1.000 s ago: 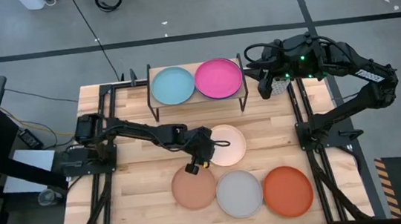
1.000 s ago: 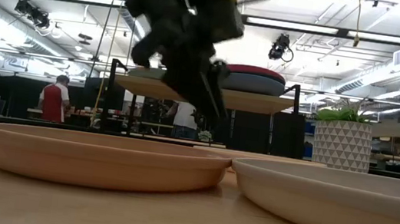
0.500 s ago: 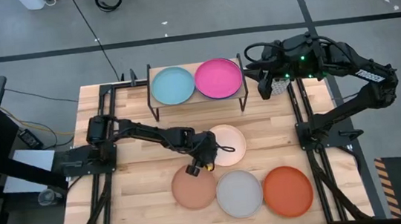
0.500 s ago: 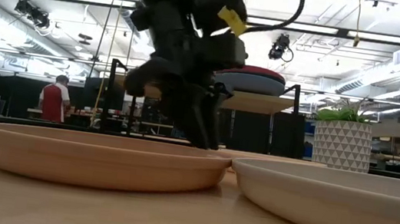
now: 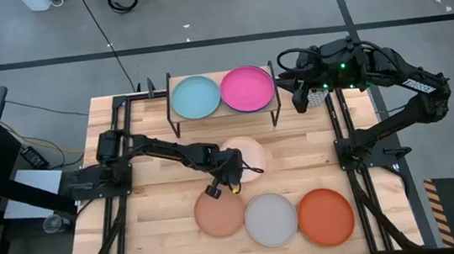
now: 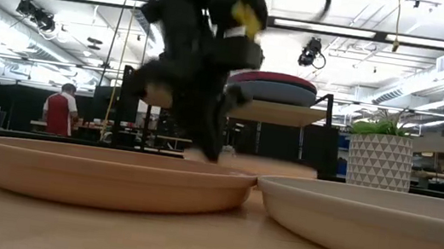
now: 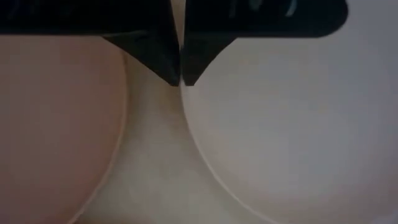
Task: Place and stack plates onto a shelf
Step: Stack the light orange plate on top of the light blue plate on the shelf
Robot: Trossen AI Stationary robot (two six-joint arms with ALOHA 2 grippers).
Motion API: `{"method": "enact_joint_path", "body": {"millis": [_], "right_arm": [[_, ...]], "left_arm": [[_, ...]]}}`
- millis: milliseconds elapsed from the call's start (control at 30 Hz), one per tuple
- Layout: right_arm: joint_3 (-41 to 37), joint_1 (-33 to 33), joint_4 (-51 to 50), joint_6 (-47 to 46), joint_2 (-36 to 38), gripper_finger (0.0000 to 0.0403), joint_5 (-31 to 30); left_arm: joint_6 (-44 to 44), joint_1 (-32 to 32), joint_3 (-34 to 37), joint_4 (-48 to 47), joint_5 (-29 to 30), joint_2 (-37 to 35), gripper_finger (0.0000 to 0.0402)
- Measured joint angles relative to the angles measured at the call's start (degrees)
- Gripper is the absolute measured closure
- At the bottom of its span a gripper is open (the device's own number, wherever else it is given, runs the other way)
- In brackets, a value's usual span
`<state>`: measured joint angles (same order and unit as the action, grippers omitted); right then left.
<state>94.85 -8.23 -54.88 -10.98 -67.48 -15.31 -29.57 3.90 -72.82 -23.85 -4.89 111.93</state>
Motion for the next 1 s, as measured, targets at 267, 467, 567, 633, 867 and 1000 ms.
{"method": "enact_joint_path", "body": {"millis": [267, 467, 567, 633, 867, 1000], "right_arm": [[0.0, 0.0, -0.02, 0.12, 0.0, 0.0271, -0.01], [0.0, -0.02, 0.03, 0.55, 0.17, 0.0271, -1.57], [0.0, 0.0, 0.12, 0.62, 0.17, 0.0271, -1.62], [0.0, 0.0, 0.39, 0.61, 0.17, 0.0271, -1.62], [0.0, 0.0, 0.54, 0.27, 0.15, 0.0271, -1.64], [0.0, 0.0, 1.67, 0.24, 0.15, 0.0271, -1.64]], "left_arm": [[10.37, -3.93, -7.7, -11.83, -15.22, -10.29, 0.0391], [22.21, -10.17, -17.05, -14.6, -27.21, -19.65, 0.0391], [24.73, -15.34, -21.56, -15.52, -27.08, -23.7, 0.0391], [25.52, -19.24, -23.68, -15.89, -25.89, -25.82, 0.0391], [19.25, -30.84, -25.46, -27.67, -14.68, -26.36, 0.0391], [14.33, -34.39, -25.36, -36.74, -8.38, -22.1, 0.0391]]}}
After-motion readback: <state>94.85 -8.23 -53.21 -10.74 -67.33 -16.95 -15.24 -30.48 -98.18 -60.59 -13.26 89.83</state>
